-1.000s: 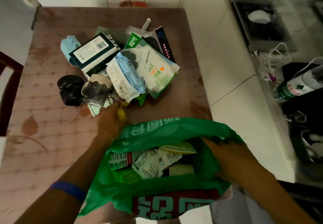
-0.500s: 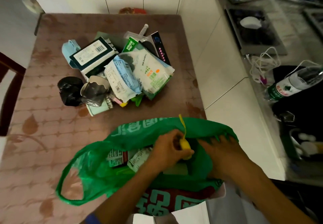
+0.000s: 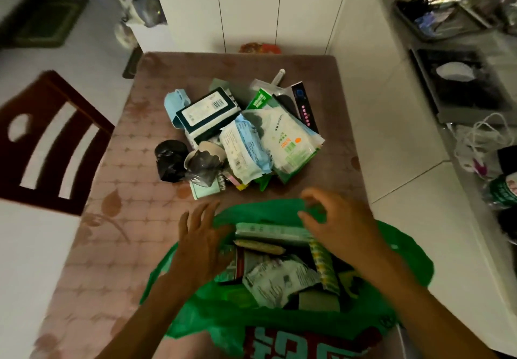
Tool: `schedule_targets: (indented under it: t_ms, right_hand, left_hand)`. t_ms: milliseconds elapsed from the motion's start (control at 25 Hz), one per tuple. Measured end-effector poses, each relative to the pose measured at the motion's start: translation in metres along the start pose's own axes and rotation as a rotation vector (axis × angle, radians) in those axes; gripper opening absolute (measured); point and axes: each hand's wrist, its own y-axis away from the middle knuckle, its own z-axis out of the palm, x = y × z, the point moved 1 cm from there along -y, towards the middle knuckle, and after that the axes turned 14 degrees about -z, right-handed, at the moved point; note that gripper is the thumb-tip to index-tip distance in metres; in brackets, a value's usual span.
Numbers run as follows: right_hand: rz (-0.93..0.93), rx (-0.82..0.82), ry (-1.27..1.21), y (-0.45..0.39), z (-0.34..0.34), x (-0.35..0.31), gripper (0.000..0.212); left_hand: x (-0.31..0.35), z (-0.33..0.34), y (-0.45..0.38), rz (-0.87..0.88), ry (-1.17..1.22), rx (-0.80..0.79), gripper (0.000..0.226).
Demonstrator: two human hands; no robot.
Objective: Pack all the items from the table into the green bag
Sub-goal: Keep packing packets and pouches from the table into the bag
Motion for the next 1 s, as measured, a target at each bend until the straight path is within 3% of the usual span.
schedule_targets:
  t_ms: [80,160,280,400,520,600,680,760,840,1000]
  right_hand:
    - [-0.062,0.104,-0.056,-0.068,0.037,-0.016,0.049]
    - [-0.025,0.015,0.077,-0.127,0.089,-0.016,0.073]
    - [0.136,-0.086,0.203,-0.175,0.146,-0.008,0.096]
    - [0.199,0.035,0.195,-0.188,0.152,-0.006,0.089]
    - [0.151,0.318,-0.221,-0.16,0.11,-0.006,0.064]
    - [0.107,0.43,-0.575,-0.099,0.067,-0.017,0.057]
    - [0.003,0.337,-0.773,-0.023,0.027,-0.024,0.057]
    - [-0.072,0.049,-0.808,0.035,0.02,-0.021,0.061]
    - [-0.08,-0.218,-0.643,0.058,0.055,-0.011,0.059]
    - [-0.295,-0.415,-0.186,0.058,0.148,0.004,0.071]
  left_hand:
    - [-0.02,0.009,-0.01,0.012,-0.009,-0.135,0.053]
    - [-0.028,0.011,-0.017,0.053,0.182,-0.199,0.05]
    - [-0.039,0.006,-0.014,0.08,0.412,-0.159,0.039]
    - [-0.05,0.008,0.001,0.129,0.483,-0.089,0.041]
    - [-0.049,0.014,0.009,0.032,0.535,-0.246,0.082]
    - [-0.04,0.014,0.007,-0.002,0.555,-0.37,0.101]
    - [-0.029,0.006,0.002,-0.04,0.638,-0.387,0.099]
    - [-0.02,-0.005,-0.008,-0.078,0.754,-0.362,0.091]
    - [-0.018,-0.011,-0.017,-0.092,0.786,-0.345,0.088]
    - [-0.001,-0.015,-0.02,-0.016,0.684,-0.355,0.093]
